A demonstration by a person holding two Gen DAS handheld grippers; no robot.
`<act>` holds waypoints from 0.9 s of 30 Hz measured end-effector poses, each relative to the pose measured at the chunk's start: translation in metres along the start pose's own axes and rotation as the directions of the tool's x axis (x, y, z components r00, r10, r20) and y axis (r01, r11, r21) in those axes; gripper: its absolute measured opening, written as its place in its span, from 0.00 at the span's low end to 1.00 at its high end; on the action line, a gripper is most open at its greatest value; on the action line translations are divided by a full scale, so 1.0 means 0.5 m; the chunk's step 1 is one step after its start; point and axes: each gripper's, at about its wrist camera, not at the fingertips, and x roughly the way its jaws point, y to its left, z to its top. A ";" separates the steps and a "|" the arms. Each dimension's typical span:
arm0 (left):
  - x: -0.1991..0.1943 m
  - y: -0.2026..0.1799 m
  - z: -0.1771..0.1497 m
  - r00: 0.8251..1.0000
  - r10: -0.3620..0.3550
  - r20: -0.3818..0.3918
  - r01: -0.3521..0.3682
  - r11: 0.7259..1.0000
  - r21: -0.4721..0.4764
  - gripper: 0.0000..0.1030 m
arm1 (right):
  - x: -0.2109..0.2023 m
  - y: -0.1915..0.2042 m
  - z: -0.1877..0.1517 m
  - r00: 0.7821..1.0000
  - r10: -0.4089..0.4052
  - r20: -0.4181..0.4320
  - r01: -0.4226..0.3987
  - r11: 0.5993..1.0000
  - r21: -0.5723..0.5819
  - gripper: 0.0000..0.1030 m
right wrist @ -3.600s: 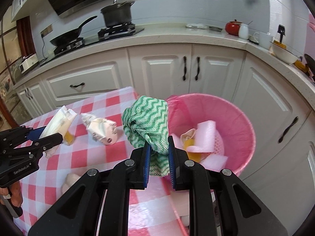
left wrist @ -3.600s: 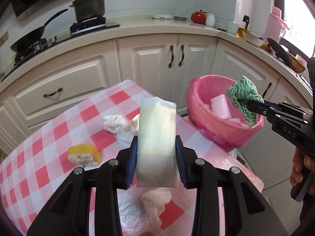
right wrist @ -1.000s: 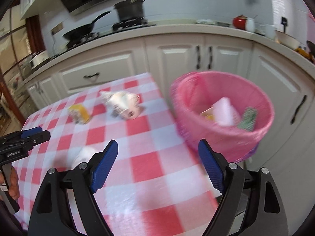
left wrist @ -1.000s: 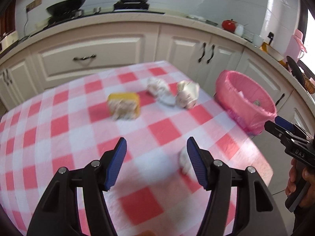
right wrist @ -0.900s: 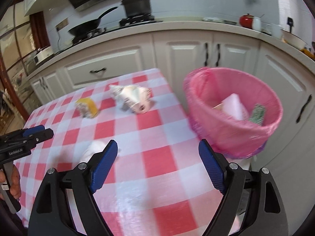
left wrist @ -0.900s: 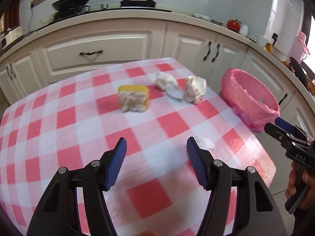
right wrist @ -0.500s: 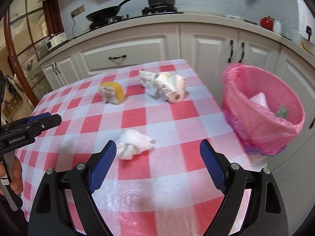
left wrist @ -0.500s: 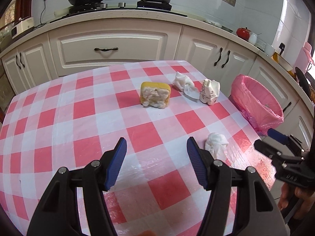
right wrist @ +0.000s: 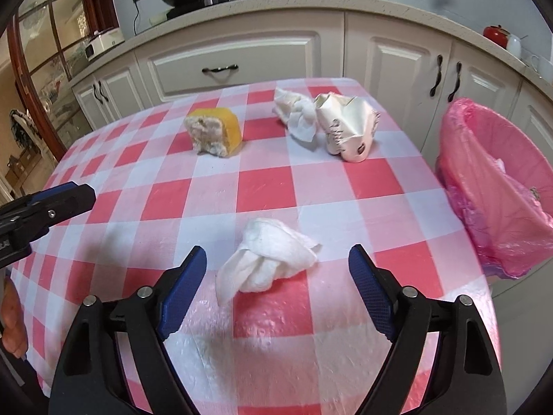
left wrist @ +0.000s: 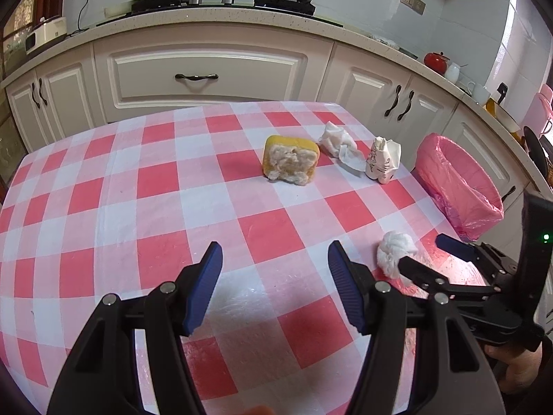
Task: Collect trash
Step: 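Grasp a crumpled white tissue with the right gripper, then lift the white tissue with the right gripper toward the wastebasket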
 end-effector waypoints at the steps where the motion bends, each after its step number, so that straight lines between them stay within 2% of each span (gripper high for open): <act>1: 0.003 0.001 0.000 1.000 0.000 -0.003 0.000 1.000 0.001 0.59 | 0.006 0.003 0.000 1.000 0.001 -0.006 -0.001 1.000 0.000 0.72; 4: 0.012 0.003 0.003 1.000 -0.001 -0.009 0.001 1.000 -0.001 0.59 | 0.028 0.010 0.001 1.000 -0.003 -0.023 0.003 1.000 -0.007 0.69; 8: 0.025 0.005 0.007 1.000 0.000 -0.019 0.000 1.000 0.000 0.60 | 0.054 0.011 0.003 0.999 -0.002 -0.053 0.001 1.000 -0.010 0.49; 13: 0.037 0.006 0.014 1.000 -0.001 -0.026 0.001 1.000 0.002 0.60 | 0.063 0.010 0.007 0.998 0.000 -0.060 -0.001 1.000 -0.021 0.36; 20: 0.051 -0.009 0.030 1.000 -0.007 -0.029 0.008 1.000 0.021 0.59 | 0.058 -0.015 0.013 0.999 0.003 -0.050 -0.003 1.000 -0.004 0.30; 27: 0.072 -0.040 0.069 1.000 -0.021 -0.021 0.023 0.998 0.057 0.59 | 0.037 -0.046 0.039 1.000 -0.009 -0.014 0.010 1.000 0.015 0.29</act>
